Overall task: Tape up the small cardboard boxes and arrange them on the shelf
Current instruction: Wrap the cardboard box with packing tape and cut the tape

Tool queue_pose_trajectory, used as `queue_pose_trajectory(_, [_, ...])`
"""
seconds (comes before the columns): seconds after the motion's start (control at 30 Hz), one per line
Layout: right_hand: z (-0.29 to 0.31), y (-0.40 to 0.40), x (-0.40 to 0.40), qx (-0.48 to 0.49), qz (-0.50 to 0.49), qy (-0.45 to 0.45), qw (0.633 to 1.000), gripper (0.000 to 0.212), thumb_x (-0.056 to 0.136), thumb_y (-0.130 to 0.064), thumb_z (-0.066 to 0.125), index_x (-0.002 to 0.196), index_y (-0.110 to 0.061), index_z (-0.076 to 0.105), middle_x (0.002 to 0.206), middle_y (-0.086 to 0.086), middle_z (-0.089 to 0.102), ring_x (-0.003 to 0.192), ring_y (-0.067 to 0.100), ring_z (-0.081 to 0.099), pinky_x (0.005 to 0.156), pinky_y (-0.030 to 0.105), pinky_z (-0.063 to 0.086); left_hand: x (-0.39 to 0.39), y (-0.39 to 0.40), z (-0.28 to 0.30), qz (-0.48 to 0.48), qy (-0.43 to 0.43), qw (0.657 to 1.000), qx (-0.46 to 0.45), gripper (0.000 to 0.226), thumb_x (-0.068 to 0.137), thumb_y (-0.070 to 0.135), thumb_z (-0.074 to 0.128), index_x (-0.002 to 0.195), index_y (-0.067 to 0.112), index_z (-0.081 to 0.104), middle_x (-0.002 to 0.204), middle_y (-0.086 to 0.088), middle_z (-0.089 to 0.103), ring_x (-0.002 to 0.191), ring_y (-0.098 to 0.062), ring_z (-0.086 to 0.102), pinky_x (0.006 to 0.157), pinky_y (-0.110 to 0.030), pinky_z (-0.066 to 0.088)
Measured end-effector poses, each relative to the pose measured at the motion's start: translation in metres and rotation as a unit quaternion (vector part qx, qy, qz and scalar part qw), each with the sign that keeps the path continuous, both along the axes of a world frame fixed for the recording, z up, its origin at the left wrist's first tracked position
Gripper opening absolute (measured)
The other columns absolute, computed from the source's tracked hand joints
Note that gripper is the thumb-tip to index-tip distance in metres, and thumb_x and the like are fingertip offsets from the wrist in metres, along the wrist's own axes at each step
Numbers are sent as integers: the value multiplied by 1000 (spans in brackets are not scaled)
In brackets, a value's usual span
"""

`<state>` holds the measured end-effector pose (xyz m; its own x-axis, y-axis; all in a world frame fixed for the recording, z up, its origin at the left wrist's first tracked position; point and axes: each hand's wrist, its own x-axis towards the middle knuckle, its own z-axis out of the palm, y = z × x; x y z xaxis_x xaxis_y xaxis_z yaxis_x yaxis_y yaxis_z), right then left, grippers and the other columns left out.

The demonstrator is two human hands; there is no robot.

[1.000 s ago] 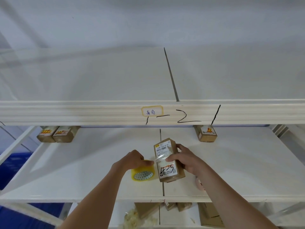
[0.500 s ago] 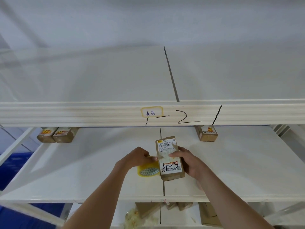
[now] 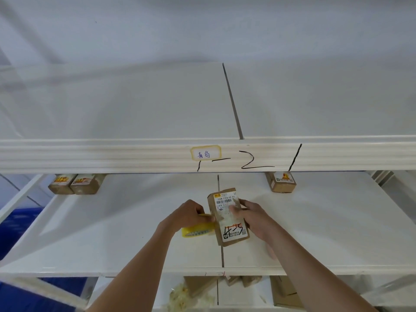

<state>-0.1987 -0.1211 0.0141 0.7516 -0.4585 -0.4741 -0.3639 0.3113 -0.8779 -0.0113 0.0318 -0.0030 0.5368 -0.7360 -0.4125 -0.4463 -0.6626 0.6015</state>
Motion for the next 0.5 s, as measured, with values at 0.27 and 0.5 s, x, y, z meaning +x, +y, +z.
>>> queue_pose_trajectory(0.27, [3, 19, 17, -160, 60, 112, 979, 101, 51, -49, 97, 128, -23, 37, 113, -11, 61, 99, 3, 62, 63, 19, 51, -7, -15, 11, 3, -75, 997, 25, 47, 70, 72, 75, 68, 26, 64, 73, 6, 67, 65, -7, 64, 53, -19, 43])
queue_pose_trajectory(0.5, [0, 16, 19, -190, 28, 154, 969, 93, 49, -50, 91, 124, -22, 42, 106, -7, 61, 93, 10, 65, 61, 24, 53, -5, -9, 8, -3, -34, 999, 34, 50, 83, 68, 66, 99, 21, 77, 81, 10, 68, 74, -8, 65, 60, -18, 45])
